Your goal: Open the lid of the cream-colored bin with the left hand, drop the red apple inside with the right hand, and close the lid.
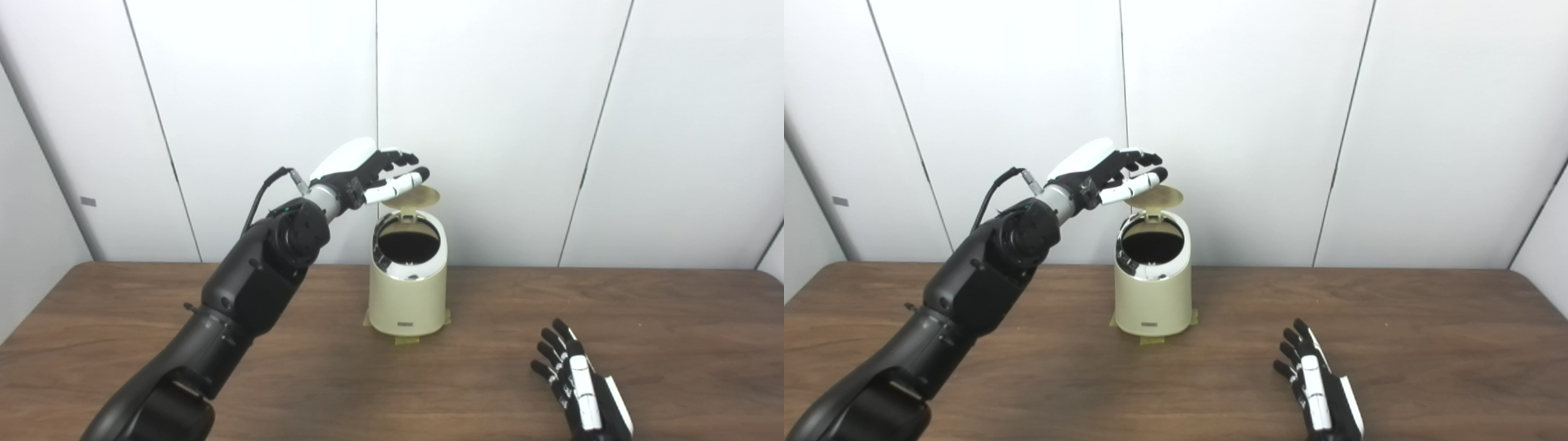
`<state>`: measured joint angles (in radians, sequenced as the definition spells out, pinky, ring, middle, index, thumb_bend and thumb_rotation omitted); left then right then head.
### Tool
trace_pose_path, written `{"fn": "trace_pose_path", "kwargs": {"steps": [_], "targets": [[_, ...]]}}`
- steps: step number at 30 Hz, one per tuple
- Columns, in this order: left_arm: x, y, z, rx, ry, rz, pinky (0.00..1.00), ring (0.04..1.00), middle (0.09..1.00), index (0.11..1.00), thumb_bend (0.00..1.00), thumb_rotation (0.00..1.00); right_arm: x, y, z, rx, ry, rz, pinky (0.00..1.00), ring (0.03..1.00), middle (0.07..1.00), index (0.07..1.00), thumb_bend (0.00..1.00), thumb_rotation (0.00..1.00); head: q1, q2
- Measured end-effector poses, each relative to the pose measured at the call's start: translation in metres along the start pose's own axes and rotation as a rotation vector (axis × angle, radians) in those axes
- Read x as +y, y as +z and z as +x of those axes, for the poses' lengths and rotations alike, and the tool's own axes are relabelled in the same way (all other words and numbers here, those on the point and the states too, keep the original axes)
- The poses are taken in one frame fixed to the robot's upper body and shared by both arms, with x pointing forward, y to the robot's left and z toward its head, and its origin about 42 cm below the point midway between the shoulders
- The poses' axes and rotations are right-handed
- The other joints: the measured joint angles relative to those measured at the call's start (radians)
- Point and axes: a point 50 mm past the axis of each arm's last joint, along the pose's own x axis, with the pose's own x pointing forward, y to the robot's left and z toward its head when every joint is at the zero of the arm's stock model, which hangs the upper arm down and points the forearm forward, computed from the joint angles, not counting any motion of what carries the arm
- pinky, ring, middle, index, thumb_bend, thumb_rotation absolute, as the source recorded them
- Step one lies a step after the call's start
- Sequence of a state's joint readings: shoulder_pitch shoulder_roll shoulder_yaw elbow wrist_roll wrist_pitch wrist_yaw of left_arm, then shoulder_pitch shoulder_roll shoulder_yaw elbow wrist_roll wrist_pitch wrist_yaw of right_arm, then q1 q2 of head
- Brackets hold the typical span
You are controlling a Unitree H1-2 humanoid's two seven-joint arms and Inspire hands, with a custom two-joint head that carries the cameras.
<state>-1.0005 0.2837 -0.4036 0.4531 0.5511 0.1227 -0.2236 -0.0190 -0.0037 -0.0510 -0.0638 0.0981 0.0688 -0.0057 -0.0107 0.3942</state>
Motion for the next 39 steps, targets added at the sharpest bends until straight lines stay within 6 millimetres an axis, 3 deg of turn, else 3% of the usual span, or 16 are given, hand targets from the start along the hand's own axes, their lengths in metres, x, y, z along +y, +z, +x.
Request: {"fn": "trace_pose_path", "kwargs": {"steps": [5, 14, 24, 30, 35, 39], "targets": [[-0.002, 0.001, 0.000, -0.030, -0.013, 0.118, 0.76, 0.816, 0.824, 0.828, 0.56, 0.94, 0.001, 0.000, 0.001, 0.000, 0.004, 0.007, 0.85, 0.915, 0.921, 0.959, 0.50, 0.96, -0.003, -0.008], [0.007, 0.001, -0.006, -0.046, -0.005, 0.274, 0.81, 0.825, 0.818, 0.809, 0.53, 0.87, 0.003, -0.002, 0.006, 0.007, 0.007, 0.012, 0.85, 0.914, 0.922, 0.962, 0.53, 0.92, -0.021, -0.003], [0.008, 0.015, -0.018, -0.074, -0.043, 0.325, 0.81, 0.850, 0.835, 0.800, 0.57, 0.95, 0.005, -0.003, 0.011, 0.013, 0.009, -0.001, 0.83, 0.916, 0.926, 0.976, 0.49, 0.92, -0.021, 0.009], [0.003, 0.015, -0.028, -0.073, -0.068, 0.324, 0.82, 0.842, 0.826, 0.804, 0.56, 0.92, 0.005, -0.004, 0.013, 0.020, 0.010, 0.003, 0.82, 0.918, 0.929, 0.983, 0.50, 0.91, -0.026, 0.014], [0.000, 0.014, -0.036, -0.057, -0.088, 0.348, 0.75, 0.814, 0.811, 0.794, 0.57, 0.90, 0.004, -0.005, 0.013, 0.025, 0.009, 0.002, 0.81, 0.914, 0.923, 0.984, 0.49, 0.91, -0.028, 0.015], [-0.005, 0.014, -0.041, -0.045, -0.113, 0.349, 0.79, 0.847, 0.835, 0.806, 0.57, 0.90, 0.004, -0.005, 0.013, 0.027, 0.009, 0.000, 0.82, 0.920, 0.928, 0.989, 0.49, 0.91, -0.028, 0.018]]}}
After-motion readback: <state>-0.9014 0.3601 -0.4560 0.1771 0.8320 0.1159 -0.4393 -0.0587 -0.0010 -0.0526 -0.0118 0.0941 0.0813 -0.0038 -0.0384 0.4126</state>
